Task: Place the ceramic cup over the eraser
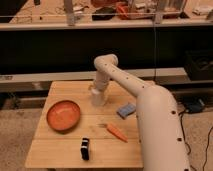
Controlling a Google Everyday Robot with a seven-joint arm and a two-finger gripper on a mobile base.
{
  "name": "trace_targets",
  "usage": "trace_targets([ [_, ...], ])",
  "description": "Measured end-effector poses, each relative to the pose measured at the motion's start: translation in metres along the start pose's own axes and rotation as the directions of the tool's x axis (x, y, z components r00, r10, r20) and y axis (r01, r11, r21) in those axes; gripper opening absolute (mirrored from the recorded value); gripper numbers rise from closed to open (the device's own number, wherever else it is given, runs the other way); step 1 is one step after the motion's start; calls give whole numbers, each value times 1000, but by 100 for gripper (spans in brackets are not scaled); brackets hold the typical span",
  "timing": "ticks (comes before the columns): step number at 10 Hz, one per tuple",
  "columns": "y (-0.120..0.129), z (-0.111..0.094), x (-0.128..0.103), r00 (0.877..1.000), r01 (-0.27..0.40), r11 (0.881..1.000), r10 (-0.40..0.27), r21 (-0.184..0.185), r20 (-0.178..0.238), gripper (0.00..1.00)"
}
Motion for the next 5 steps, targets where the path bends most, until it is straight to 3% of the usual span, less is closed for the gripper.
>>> trace_targets([
  [1, 0, -2, 0, 1000, 0, 1000, 0, 1, -1, 55],
  [2, 0, -3, 0, 1000, -1, 1000, 1, 0, -1, 55],
  [3, 0, -4, 0, 1000, -1, 1000, 1, 0, -1, 48],
  [5, 0, -4, 1, 1000, -1, 1000, 1, -1, -1, 27],
])
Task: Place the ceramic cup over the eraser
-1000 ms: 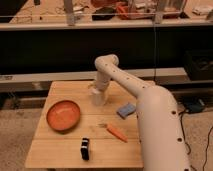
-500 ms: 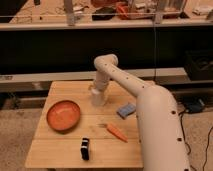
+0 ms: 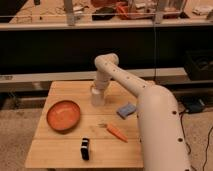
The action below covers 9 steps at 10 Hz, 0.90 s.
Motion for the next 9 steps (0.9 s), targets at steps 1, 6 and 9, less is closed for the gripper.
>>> trace_targets([
  [1, 0, 0, 0, 1000, 0, 1000, 0, -1, -1, 16],
  [6, 0, -2, 0, 1000, 1, 1000, -1, 0, -2, 0],
  [9, 0, -3, -3, 1000, 7, 1000, -7, -1, -1, 0],
])
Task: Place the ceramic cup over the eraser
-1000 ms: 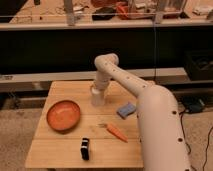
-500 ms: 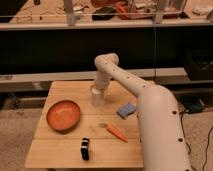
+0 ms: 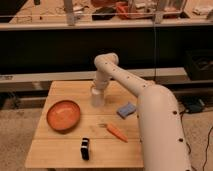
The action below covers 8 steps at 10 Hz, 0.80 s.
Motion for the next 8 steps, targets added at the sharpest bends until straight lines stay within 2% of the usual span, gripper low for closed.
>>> trace_targets([
  [4, 4, -10, -12, 1000, 21, 1000, -21, -9, -5, 0],
  [6, 4, -8, -13, 1000, 28, 1000, -28, -11, -6, 0],
  [8, 6, -5, -13, 999, 36, 999, -36, -11, -4, 5],
])
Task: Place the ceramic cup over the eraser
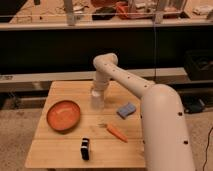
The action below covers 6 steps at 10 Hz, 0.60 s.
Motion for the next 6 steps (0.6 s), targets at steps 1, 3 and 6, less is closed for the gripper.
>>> trace_targets([
  [1, 0, -1, -1, 1000, 5, 1000, -5, -2, 0, 6],
  [3, 1, -1, -2, 1000, 10, 1000, -10, -2, -4, 6],
  [6, 3, 1, -6, 1000, 26, 1000, -26, -7, 0, 6],
])
